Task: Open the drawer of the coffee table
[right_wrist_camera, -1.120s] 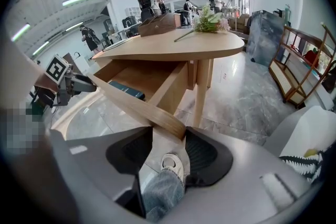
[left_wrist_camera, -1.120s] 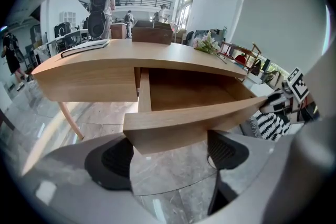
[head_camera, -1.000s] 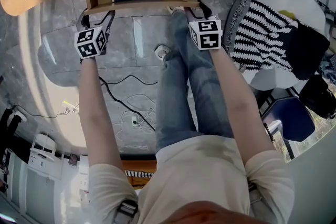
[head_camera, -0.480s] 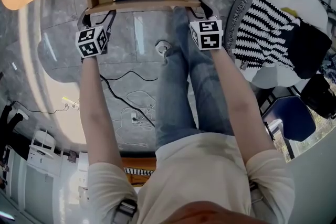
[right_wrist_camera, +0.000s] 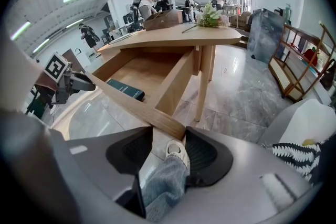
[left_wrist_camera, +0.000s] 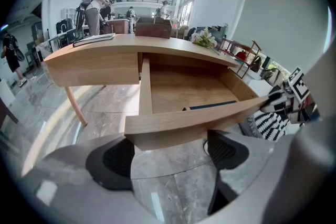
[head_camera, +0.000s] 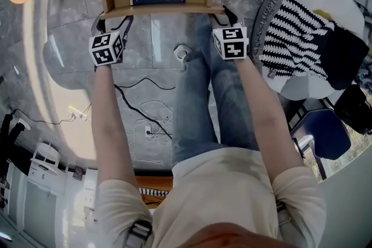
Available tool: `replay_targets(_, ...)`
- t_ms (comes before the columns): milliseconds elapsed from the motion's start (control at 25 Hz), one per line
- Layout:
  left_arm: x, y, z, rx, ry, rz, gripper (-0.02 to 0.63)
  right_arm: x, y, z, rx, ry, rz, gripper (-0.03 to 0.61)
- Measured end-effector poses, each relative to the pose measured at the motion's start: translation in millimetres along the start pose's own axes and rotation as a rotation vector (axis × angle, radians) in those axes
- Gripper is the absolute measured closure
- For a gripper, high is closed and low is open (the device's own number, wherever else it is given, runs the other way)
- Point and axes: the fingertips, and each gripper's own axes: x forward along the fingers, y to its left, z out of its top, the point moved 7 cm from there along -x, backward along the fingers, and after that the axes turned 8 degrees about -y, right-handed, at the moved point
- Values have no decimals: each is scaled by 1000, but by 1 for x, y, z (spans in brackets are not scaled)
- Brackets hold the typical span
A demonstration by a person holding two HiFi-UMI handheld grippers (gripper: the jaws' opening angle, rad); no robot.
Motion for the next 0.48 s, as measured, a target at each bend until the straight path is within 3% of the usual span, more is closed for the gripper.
replay_targets(160,-9,-8,-20,-10,5,5,170,-7,6,-19,-2,1,-10,382)
replay_targets(480,-10,-10,-23,-13,-1,11,170,-8,6,-22,0,-1,-19,383)
